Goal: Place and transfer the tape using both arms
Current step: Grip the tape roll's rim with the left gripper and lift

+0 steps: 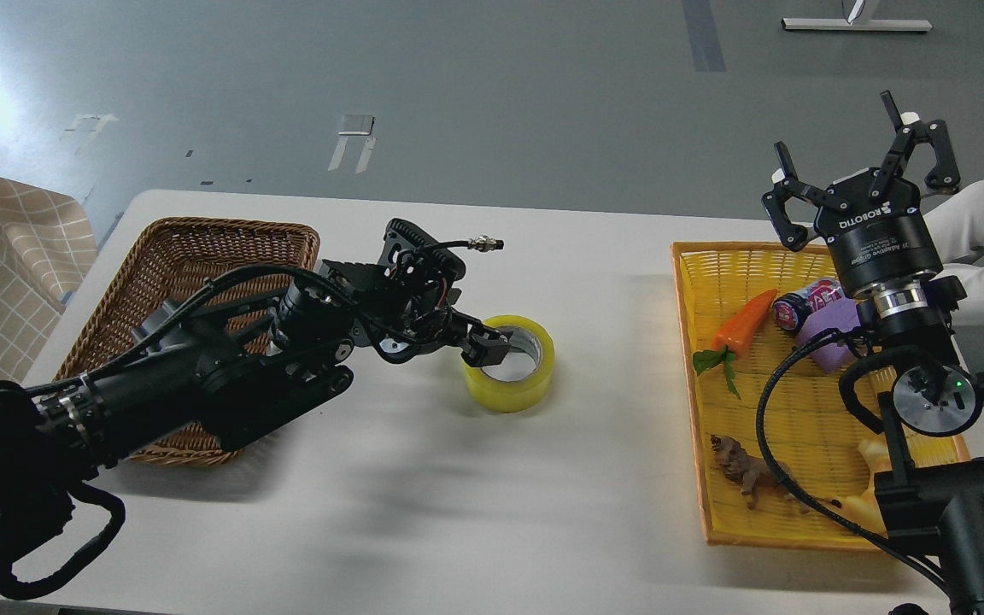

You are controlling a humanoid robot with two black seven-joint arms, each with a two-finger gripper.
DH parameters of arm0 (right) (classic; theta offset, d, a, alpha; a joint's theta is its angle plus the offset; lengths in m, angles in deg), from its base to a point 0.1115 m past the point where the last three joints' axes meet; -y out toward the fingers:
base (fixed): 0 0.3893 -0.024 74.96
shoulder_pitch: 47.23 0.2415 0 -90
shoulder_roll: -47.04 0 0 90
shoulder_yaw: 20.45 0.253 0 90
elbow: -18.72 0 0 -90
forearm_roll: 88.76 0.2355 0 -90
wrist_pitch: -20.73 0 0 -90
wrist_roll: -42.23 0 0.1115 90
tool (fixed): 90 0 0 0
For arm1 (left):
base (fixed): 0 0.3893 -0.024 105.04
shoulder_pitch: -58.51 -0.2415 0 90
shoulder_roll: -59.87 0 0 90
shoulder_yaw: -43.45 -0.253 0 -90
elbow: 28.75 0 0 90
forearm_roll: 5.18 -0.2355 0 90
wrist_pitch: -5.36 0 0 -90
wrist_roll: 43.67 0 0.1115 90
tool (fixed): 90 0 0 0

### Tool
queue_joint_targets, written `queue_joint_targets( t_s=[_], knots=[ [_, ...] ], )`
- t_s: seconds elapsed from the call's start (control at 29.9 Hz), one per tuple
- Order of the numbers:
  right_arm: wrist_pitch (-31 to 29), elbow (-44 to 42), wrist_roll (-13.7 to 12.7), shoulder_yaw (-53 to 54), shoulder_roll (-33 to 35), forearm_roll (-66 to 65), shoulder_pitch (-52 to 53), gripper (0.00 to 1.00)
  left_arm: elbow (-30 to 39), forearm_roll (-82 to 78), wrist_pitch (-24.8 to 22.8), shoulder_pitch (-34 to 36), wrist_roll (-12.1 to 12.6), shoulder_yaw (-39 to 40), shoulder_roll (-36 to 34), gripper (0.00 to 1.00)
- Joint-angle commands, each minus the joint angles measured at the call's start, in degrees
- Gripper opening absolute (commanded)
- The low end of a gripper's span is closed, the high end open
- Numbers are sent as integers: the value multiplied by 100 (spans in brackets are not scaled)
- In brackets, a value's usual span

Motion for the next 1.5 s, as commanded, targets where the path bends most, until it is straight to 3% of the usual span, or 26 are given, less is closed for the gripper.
queue_joint_targets(
  t_s=[0.0,0.5,0.84,0.97,1.0,1.04,1.14,1.27,1.47],
  knots=[
    [0,0,0,0,0,0,0,99,-38,0,0,-6,-2,0,15,88],
    [0,0,8,0,0,0,0,99,-310,9,0,-6,-19,-132,129,74],
    [0,0,17,0,0,0,0,99,-363,9,0,-15,-10,-264,147,69],
    [0,0,17,0,0,0,0,99,-372,9,0,-6,-2,-290,147,58],
    [0,0,17,0,0,0,0,99,-372,9,0,-6,-2,-299,147,53],
    [0,0,17,0,0,0,0,99,-372,9,0,-6,-10,-299,147,42],
    [0,-8,26,0,0,0,0,99,-398,9,0,-6,-28,-299,147,34],
    [0,0,26,0,0,0,0,99,-398,9,0,3,-54,-299,147,0],
    [0,0,26,0,0,0,0,99,-389,9,0,20,-247,-308,182,0]
  ],
)
